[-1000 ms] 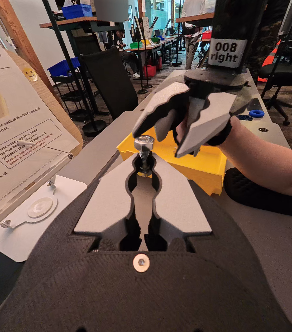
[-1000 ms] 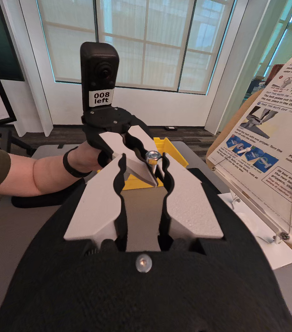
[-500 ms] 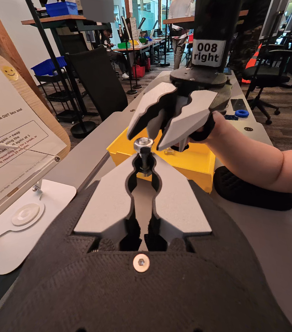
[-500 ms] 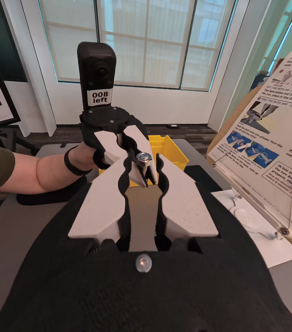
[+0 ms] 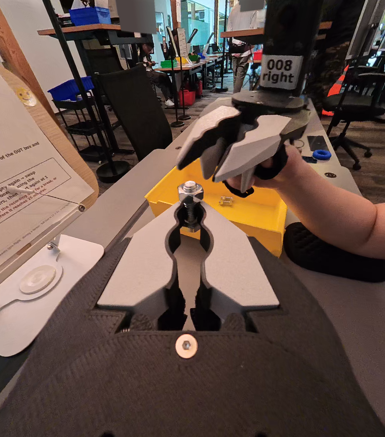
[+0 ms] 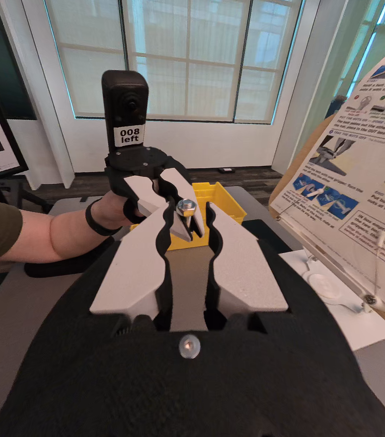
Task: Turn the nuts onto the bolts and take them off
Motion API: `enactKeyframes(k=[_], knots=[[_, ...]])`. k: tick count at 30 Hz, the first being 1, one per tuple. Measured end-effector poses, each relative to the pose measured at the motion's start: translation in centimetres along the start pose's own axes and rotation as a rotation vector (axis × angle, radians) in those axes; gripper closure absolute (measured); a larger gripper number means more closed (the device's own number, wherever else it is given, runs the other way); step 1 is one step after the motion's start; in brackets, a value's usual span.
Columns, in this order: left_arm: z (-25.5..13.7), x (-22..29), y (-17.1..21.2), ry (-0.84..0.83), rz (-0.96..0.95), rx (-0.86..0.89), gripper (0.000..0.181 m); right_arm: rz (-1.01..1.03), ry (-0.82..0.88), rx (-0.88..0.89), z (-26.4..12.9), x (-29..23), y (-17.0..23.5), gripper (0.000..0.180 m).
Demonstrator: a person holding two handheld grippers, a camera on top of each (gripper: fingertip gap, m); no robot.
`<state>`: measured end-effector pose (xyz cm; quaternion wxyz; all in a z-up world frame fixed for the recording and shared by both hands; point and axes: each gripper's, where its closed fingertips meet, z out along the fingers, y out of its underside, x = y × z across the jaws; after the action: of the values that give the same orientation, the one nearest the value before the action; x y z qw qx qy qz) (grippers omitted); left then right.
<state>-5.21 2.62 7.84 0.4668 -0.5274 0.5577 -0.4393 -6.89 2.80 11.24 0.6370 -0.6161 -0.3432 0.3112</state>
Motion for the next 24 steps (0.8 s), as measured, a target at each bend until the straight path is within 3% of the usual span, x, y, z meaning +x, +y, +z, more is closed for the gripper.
enactKeyframes(k=[5, 6, 7, 8, 11, 14, 24], knots=[[0.1, -0.1, 0.2, -0.011, 0.001, -0.008, 0.173, -0.016, -0.031, -0.050, 0.9, -1.0, 0.9, 0.148], [0.0, -0.2, 0.1, -0.011, -0.005, -0.003, 0.173, -0.056, -0.016, -0.049, 0.7, -1.0, 0.8, 0.153], [-0.1, -0.3, -0.1, -0.011, -0.014, 0.008, 0.173, -0.101, -0.039, -0.041, 0.3, -1.5, 0.5, 0.177], [-0.2, -0.7, -0.1, -0.030, -0.020, 0.011, 0.173, -0.109, -0.070, -0.006, 0.0, -2.1, -0.2, 0.180], [-0.2, -0.7, 0.0, -0.023, -0.022, 0.008, 0.174, -0.039, -0.035, 0.032, -0.3, -1.2, -0.9, 0.178], [0.2, 0.3, 0.0, 0.023, -0.025, 0.004, 0.173, -0.010, 0.015, 0.006, 0.1, 0.2, 0.1, 0.154], [0.6, 1.2, 0.4, 0.061, -0.013, -0.018, 0.173, 0.018, -0.046, -0.034, 0.7, -0.6, 1.0, 0.165]])
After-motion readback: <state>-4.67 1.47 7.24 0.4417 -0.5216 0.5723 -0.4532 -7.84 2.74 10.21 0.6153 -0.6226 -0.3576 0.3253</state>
